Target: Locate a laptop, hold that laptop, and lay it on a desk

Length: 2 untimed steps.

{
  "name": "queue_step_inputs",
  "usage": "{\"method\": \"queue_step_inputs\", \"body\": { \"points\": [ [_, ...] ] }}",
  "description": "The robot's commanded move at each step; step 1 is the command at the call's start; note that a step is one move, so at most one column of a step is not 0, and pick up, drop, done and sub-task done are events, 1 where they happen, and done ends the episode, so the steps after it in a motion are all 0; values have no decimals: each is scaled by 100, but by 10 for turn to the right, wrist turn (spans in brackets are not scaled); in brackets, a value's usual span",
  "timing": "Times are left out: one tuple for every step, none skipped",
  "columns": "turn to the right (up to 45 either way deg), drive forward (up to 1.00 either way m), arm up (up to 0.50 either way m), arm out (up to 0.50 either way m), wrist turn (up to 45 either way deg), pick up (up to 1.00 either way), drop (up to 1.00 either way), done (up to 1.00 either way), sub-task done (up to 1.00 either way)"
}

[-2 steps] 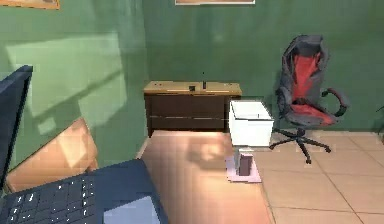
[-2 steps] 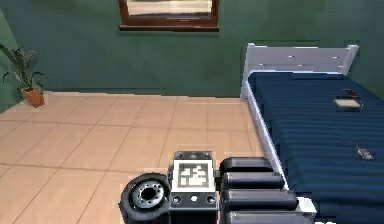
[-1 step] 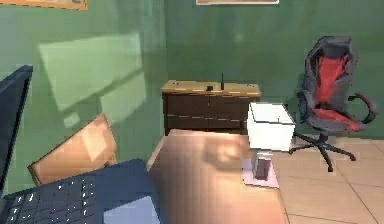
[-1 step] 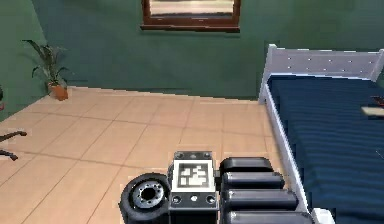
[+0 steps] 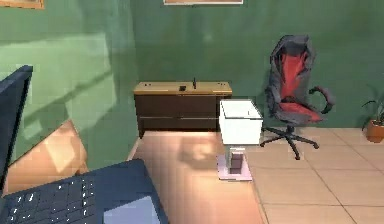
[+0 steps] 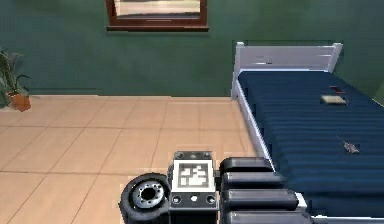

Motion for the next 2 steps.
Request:
{"method": "queue_step_inputs", "body": {
  "points": [
    [-30,0,0,0,0,0,0,0,0],
    [-330,0,0,0,0,0,0,0,0]
  ]
}}
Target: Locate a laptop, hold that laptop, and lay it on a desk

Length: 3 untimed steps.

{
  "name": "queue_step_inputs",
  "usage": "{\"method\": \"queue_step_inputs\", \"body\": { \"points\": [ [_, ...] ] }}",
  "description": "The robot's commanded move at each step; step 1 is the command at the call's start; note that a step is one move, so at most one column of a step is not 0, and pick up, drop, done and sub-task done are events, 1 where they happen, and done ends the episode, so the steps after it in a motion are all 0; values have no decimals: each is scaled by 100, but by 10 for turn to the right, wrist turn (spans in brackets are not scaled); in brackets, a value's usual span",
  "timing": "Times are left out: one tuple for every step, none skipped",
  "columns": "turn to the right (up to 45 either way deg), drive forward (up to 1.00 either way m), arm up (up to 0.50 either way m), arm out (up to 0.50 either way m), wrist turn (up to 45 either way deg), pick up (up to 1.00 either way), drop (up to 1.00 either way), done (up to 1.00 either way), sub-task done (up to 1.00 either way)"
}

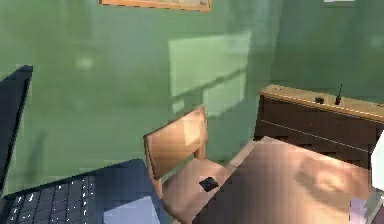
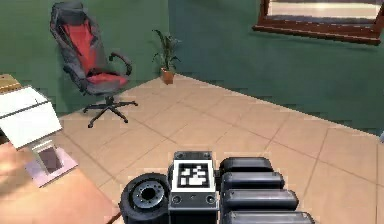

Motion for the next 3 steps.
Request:
{"method": "queue_step_inputs", "body": {
  "points": [
    [0,30,0,0,0,0,0,0,0],
    [450,0,0,0,0,0,0,0,0],
    [330,0,0,0,0,0,0,0,0]
  ]
}}
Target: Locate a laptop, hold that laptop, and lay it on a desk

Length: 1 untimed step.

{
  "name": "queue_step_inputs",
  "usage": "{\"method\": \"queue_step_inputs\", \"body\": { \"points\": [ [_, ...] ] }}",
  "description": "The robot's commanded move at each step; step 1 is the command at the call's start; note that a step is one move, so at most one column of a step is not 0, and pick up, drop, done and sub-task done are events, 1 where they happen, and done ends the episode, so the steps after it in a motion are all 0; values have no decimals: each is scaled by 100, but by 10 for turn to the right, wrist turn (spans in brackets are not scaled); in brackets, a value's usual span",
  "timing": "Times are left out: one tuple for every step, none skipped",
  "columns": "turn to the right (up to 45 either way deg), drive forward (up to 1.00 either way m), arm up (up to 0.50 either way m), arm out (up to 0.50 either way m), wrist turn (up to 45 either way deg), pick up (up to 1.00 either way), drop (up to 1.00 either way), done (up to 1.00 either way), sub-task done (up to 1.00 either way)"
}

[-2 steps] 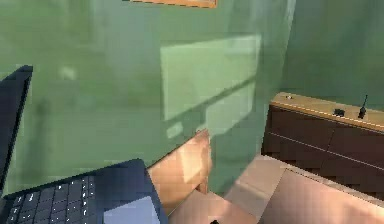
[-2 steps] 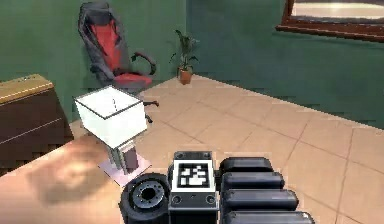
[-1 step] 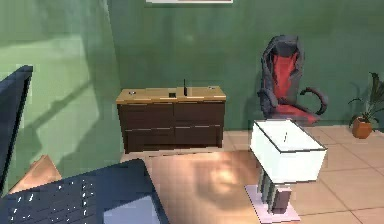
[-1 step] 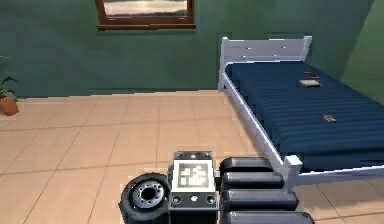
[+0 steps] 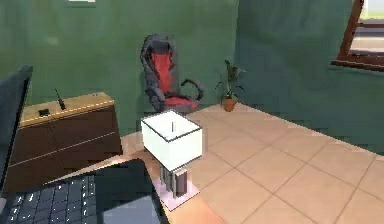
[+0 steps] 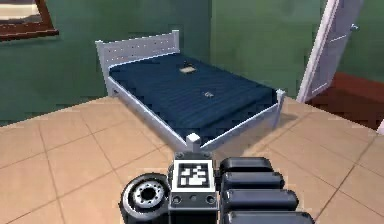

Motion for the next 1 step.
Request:
{"method": "queue_step_inputs", "body": {
  "points": [
    [-450,0,0,0,0,0,0,0,0]
  ]
}}
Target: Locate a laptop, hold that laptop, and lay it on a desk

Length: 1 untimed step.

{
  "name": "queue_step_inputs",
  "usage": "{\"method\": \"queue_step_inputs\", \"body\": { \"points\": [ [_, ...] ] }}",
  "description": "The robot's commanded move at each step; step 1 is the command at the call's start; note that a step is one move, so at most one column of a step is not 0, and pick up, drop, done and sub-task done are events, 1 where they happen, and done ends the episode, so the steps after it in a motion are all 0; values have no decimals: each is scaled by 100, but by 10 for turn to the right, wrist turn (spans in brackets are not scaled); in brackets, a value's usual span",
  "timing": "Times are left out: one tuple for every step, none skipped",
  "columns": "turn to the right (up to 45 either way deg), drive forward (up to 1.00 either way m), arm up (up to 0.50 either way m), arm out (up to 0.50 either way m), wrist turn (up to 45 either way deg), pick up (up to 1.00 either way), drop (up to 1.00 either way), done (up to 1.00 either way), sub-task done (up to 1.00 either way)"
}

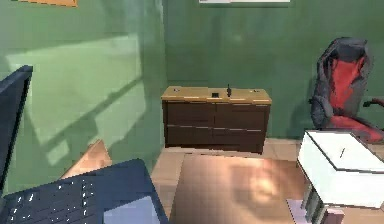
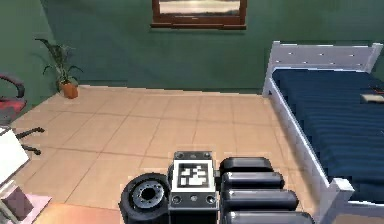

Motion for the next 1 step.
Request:
{"method": "queue_step_inputs", "body": {
  "points": [
    [-300,0,0,0,0,0,0,0,0]
  ]
}}
